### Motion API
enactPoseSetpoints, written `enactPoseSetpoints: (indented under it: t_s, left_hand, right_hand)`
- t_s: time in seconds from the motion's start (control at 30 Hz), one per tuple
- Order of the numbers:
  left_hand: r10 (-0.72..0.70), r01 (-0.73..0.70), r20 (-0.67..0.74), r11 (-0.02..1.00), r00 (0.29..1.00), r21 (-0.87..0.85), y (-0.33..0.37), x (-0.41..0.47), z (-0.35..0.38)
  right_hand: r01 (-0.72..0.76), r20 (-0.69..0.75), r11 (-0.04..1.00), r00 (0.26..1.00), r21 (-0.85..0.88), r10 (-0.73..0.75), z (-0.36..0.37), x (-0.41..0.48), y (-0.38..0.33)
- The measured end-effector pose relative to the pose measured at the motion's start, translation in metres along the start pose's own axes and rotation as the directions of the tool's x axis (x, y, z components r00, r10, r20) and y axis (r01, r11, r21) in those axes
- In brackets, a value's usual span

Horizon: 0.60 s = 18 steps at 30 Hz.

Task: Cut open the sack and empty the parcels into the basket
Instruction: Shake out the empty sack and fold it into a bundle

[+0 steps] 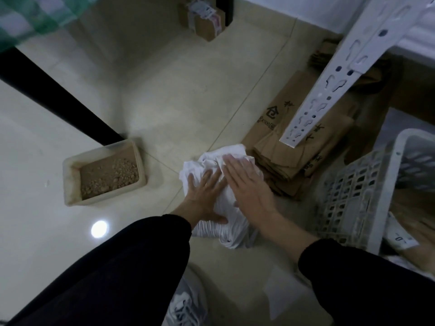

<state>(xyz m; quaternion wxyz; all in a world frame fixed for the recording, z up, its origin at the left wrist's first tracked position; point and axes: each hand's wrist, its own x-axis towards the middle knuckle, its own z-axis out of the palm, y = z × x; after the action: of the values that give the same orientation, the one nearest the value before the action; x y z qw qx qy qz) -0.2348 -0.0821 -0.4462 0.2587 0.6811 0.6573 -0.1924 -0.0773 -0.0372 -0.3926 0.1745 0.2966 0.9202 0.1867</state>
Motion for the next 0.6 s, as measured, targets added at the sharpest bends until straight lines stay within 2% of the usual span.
enactPoseSetpoints:
  t_s: [0.03, 0.1, 0.17, 0.23, 0.33, 0.43, 0.6]
  left_hand:
    - [0.008, -0.008, -0.002, 1.0, 1.0, -0.028, -0.002, -0.001, 0.002]
    - [0.034, -0.038, -0.068, 0.998, 0.997, -0.055, -0.009, -0.002, 0.006]
    - [0.038, -0.044, -0.12, 0.998, 0.992, -0.055, -0.014, -0.001, 0.011]
    - [0.03, -0.039, -0.149, 0.997, 0.988, -0.062, -0.014, 0.001, 0.018]
    - [0.038, -0.051, -0.18, 0.996, 0.983, -0.072, -0.01, 0.001, 0.023]
    - [0.058, -0.071, -0.14, 0.993, 0.988, -0.094, -0.011, 0.002, 0.022]
    - [0.108, -0.11, -0.05, 0.993, 0.993, -0.049, -0.015, 0.008, 0.019]
  right_hand:
    - [-0.006, 0.084, 1.0, 0.996, 0.006, 0.005, 0.01, -0.002, 0.001]
    - [-0.068, 0.258, 0.988, 0.966, 0.142, 0.029, 0.026, -0.002, 0.01]
    - [-0.133, 0.378, 0.904, 0.925, 0.407, -0.035, 0.036, 0.001, 0.02]
    - [-0.174, 0.415, 0.814, 0.906, 0.554, -0.089, 0.037, 0.004, 0.02]
    - [-0.224, 0.448, 0.831, 0.894, 0.51, -0.034, 0.035, 0.005, 0.0]
    - [-0.248, 0.438, 0.861, 0.899, 0.443, 0.034, 0.041, 0.005, -0.013]
    - [-0.109, 0.405, 0.926, 0.913, 0.363, -0.051, 0.061, -0.008, 0.006]
